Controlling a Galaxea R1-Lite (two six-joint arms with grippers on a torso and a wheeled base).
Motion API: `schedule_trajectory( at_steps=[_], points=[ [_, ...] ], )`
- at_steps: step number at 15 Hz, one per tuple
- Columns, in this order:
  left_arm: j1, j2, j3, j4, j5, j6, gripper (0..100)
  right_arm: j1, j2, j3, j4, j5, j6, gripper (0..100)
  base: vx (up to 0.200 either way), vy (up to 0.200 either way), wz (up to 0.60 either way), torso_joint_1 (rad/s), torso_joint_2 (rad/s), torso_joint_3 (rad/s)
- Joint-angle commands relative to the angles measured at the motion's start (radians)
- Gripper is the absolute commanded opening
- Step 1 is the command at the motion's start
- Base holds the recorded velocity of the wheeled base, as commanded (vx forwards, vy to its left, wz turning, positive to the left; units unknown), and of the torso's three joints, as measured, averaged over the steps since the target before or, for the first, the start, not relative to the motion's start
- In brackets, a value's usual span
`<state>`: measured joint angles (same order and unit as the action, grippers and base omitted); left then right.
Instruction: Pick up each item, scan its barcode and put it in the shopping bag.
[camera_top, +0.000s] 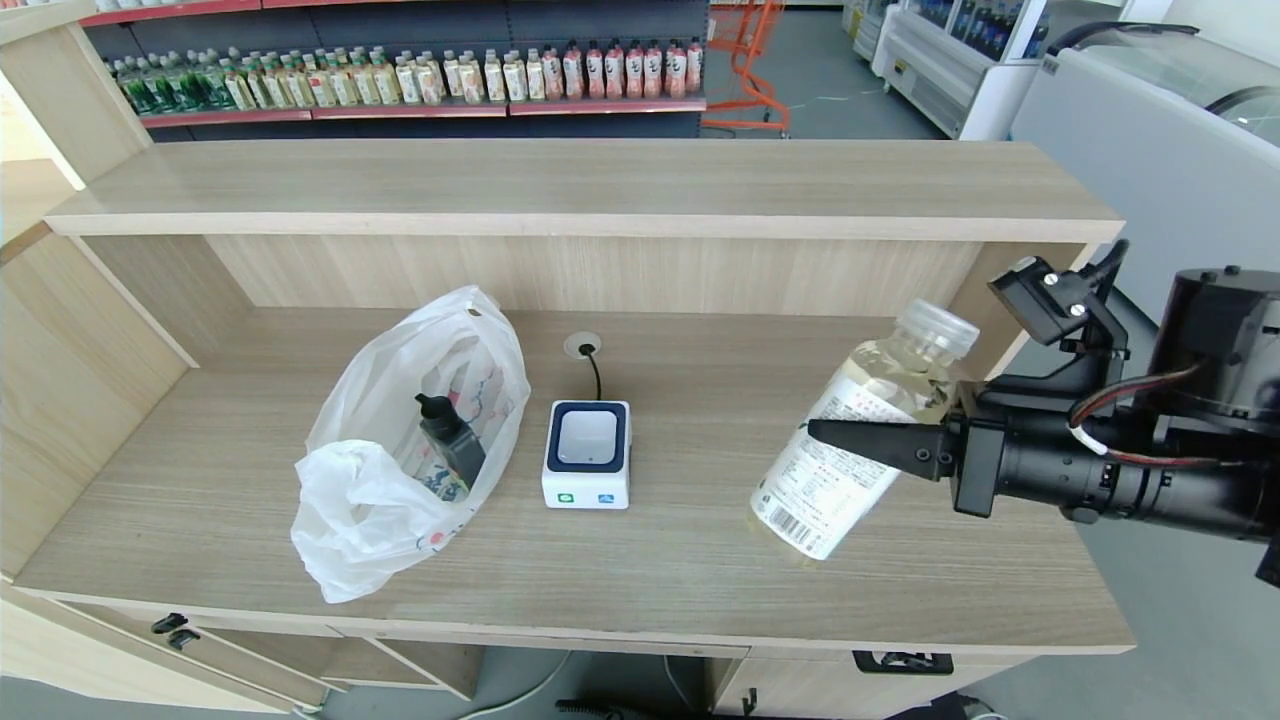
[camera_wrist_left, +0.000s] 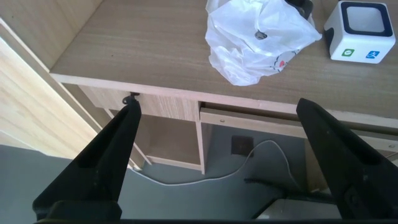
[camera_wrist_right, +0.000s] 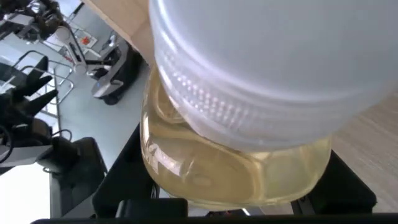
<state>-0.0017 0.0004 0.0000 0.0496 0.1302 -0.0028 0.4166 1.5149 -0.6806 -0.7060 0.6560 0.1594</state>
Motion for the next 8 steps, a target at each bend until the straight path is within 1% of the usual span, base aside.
schedule_trajectory(
  at_steps=[1,3,6,7,8],
  points=[
    [0.0,0.0,0.0,0.0,0.0,0.0,100,0.067,-0.093,-0.016,0.011,0.019,0.028,0,0.0,0.0,0.0,0.0,0.0,0.0],
    [0.0,0.0,0.0,0.0,0.0,0.0,100,0.114,-0.085,-0.043,0.016,0.025,0.034,0,0.0,0.0,0.0,0.0,0.0,0.0],
    [0.0,0.0,0.0,0.001,0.0,0.0,100,0.153,-0.085,-0.068,0.04,0.048,0.039,0,0.0,0.0,0.0,0.0,0.0,0.0],
    [0.0,0.0,0.0,0.0,0.0,0.0,100,0.162,-0.09,-0.073,0.052,0.048,0.052,0,0.0,0.0,0.0,0.0,0.0,0.0],
    [0.0,0.0,0.0,0.0,0.0,0.0,100,0.177,-0.104,-0.085,0.065,0.048,0.103,0,0.0,0.0,0.0,0.0,0.0,0.0]
  ],
)
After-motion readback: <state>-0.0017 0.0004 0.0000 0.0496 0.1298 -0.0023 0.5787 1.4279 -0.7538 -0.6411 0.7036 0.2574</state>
